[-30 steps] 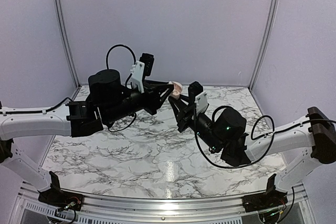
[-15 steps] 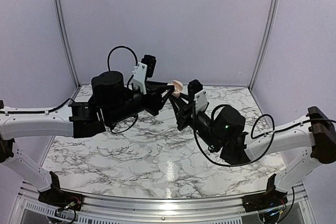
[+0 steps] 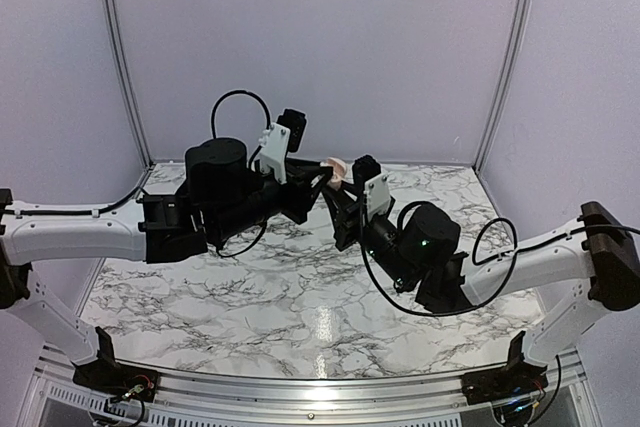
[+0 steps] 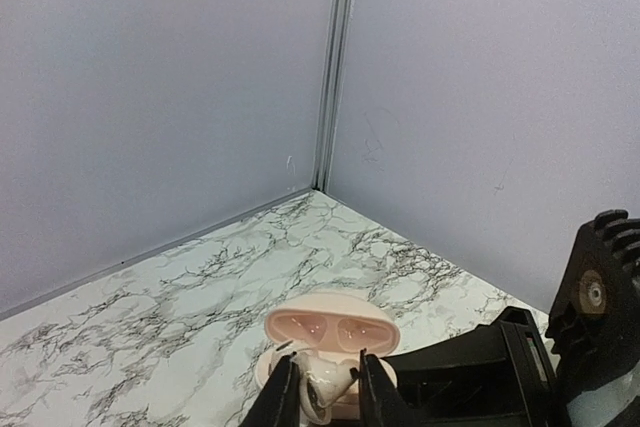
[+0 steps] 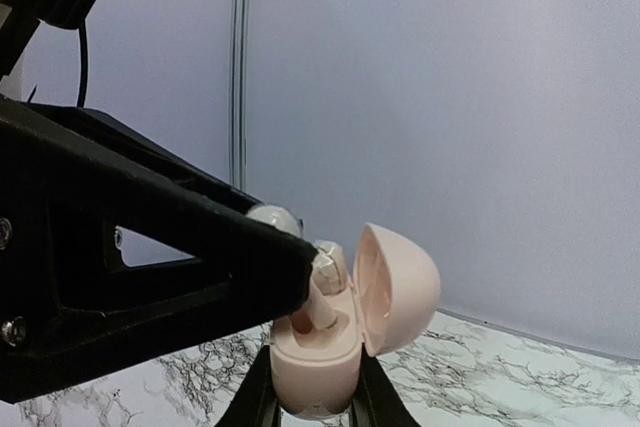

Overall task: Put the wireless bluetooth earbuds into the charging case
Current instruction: Insert the right earbud into the right side groove of the charging case, then adjust the right earbud in the right side groove of the charging case.

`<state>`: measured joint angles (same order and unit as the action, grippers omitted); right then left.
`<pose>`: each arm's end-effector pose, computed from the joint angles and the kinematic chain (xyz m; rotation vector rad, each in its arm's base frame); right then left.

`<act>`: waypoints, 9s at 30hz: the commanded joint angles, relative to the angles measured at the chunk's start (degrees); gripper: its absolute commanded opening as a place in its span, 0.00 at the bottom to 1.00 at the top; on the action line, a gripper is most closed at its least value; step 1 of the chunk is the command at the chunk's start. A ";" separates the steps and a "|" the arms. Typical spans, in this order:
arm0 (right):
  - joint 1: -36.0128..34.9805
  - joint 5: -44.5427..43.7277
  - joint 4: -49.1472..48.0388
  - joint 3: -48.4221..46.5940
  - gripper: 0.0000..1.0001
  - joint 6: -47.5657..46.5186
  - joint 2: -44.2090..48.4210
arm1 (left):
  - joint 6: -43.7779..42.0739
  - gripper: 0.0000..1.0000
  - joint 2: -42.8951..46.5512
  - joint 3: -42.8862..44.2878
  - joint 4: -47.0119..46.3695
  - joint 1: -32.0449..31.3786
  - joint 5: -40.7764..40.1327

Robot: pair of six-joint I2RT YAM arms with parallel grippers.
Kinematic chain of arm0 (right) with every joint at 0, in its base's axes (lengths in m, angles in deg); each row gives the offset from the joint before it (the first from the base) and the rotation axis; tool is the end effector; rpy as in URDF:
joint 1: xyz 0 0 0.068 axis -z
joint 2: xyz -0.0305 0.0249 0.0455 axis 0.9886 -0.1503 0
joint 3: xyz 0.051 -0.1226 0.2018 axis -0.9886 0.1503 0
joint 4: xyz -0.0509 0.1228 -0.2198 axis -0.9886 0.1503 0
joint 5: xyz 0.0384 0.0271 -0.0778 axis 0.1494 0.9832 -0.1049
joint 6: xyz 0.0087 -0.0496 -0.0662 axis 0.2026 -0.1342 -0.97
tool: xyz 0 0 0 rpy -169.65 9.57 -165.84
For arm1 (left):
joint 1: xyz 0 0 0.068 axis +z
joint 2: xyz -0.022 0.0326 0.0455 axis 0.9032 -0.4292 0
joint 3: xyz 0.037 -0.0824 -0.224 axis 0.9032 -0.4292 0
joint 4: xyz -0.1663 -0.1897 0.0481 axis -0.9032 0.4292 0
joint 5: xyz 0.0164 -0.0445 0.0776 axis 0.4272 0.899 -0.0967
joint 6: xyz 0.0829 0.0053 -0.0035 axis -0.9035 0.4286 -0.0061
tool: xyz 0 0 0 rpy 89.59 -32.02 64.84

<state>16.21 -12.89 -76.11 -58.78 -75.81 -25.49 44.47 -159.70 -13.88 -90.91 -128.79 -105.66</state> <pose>0.1781 0.3096 0.2555 -0.4738 1.2983 0.5519 0.1866 -0.3402 0.3277 0.5549 1.4921 -0.7647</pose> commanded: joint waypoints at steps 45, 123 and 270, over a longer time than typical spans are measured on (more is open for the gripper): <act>-0.77 -3.75 -5.25 -0.51 0.00 -8.31 -3.46 | 8.35 0.10 -2.37 15.26 25.95 -1.19 -7.44; -0.95 -0.56 -11.16 2.25 0.00 -7.73 -3.35 | 15.07 0.29 -11.39 27.56 46.65 -1.01 -6.23; 3.04 44.08 16.17 5.81 0.00 7.46 12.47 | -45.88 0.19 9.73 4.53 38.83 -11.28 4.75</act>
<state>19.80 30.67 -59.11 -51.02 -68.31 -13.32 -1.19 -149.91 -9.75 -53.30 -139.72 -99.82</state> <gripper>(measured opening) 0.207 0.204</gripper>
